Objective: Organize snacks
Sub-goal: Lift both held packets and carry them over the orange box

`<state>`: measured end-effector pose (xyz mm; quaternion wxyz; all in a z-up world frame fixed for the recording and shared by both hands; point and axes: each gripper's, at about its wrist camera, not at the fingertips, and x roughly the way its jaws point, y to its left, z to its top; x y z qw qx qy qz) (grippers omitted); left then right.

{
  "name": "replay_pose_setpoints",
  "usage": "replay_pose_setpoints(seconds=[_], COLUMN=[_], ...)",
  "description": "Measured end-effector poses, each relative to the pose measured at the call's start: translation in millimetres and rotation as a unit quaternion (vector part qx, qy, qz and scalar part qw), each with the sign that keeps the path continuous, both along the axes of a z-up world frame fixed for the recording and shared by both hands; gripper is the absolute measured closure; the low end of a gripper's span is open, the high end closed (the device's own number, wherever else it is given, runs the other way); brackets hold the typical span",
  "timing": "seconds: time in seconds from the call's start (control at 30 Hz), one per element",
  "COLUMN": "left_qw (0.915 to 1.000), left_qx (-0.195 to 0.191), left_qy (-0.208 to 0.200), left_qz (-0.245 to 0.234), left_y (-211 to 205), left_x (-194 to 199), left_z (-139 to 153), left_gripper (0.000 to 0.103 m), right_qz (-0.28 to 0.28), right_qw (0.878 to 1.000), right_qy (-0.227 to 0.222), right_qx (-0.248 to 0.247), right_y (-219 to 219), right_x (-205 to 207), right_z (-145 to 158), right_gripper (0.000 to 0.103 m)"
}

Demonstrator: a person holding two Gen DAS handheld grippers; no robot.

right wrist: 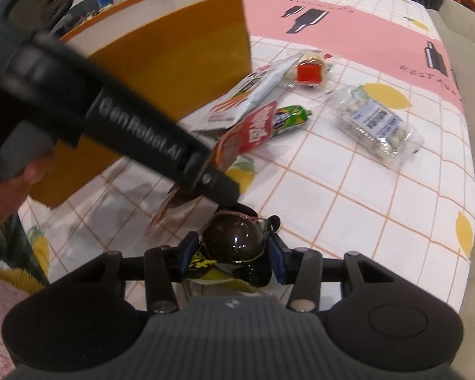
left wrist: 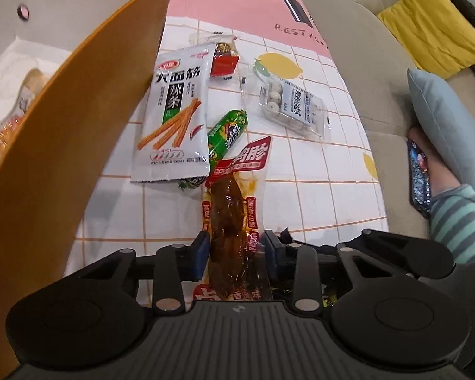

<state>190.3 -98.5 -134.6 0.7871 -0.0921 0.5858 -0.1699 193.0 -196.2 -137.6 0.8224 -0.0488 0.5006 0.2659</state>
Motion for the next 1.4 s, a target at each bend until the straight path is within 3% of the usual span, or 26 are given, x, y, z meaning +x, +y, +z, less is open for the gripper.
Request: replay_pose_setpoints(seconds=[0.3,0.4,0.57,0.8,0.93,1.17,1.4], left_qw=[0.9972,0.992,0.9951,0.9943,0.9942,0.994,0.9912], left_qx=[0.058,0.11,0.081,0.081,0.076,0.064,0.039], left_qy=[-0.044,-0.056,-0.054,-0.066,-0.073,-0.089,-0.126], left_qz=[-0.016,-0.025,-0.016,-0.022,-0.02,-0.004,0.008], left_y=[-2,-8,3,0,0,6,14], left_x=[-8,-8,-3,-4,-9,-23,-38], left_z=[18,17,9,6,9,30,70], left_gripper=[0.077,0.079,0.078,0.078,0.083,0.084,0.084], right_qz=[-0.007,-0.009,-0.009,-0.008,-0.01,-0.01,-0.034], right_qw=[1.0,1.0,1.0,1.0,1.0,1.0,0.999], right_qy=[0.006,0.007,0.006,0.003,0.007,-0.015,-0.031], right_qx=[-0.004,-0.004,-0.005,-0.009,-0.011,-0.02,-0.007], right_y=[3,2,2,4,4,5,-5], right_x=[7,9,7,6,5,0,-7], right_z=[-6,-8,-7,-6,-5,10,25], right_gripper=[0.058,0.058,0.057,0.057,0.058,0.059,0.059])
